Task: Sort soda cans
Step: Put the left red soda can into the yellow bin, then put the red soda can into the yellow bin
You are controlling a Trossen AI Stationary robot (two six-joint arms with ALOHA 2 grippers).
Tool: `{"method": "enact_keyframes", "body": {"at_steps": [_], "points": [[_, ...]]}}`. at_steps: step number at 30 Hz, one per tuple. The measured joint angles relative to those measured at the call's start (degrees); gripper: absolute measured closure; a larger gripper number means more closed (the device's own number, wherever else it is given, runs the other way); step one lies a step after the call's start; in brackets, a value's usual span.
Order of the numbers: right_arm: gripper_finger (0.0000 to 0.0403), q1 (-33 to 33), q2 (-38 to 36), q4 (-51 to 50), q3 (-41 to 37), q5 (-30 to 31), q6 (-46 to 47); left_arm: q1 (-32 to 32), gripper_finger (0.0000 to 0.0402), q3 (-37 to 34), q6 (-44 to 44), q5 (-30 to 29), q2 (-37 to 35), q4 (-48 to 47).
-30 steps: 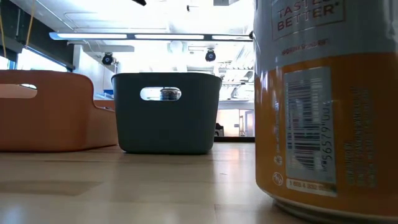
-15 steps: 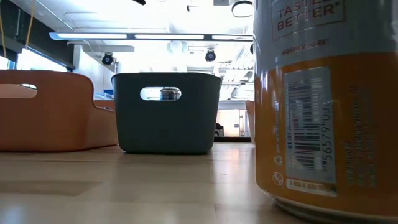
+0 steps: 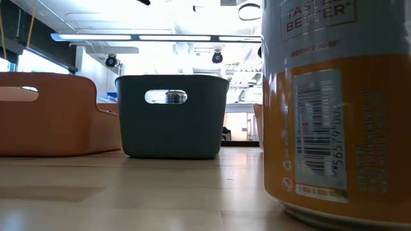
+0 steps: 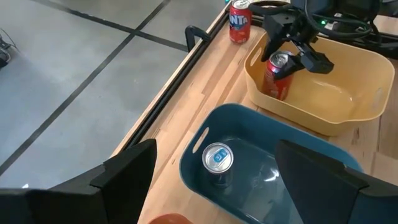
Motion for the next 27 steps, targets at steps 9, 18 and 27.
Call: {"method": "enact_keyframes", "body": {"at_steps": [9,18,27], "points": [[0.0030,0.0,0.0,-2.9,1.9,-0.8,0.3,0.0,0.0080,0.0,-0.4,0.0,0.0,0.0],[0.0027,0.0,0.0,-23.3,17.1,4.7,-5.2,0.0,0.0080,0.0,-0.5,0.2,0.0,-0.4],[0.0027,-5.5,-0.5,-34.0,25.3,17.4,3.2,0.0,0.0080,0.0,-0.5,0.2,0.0,-2.1]]}}
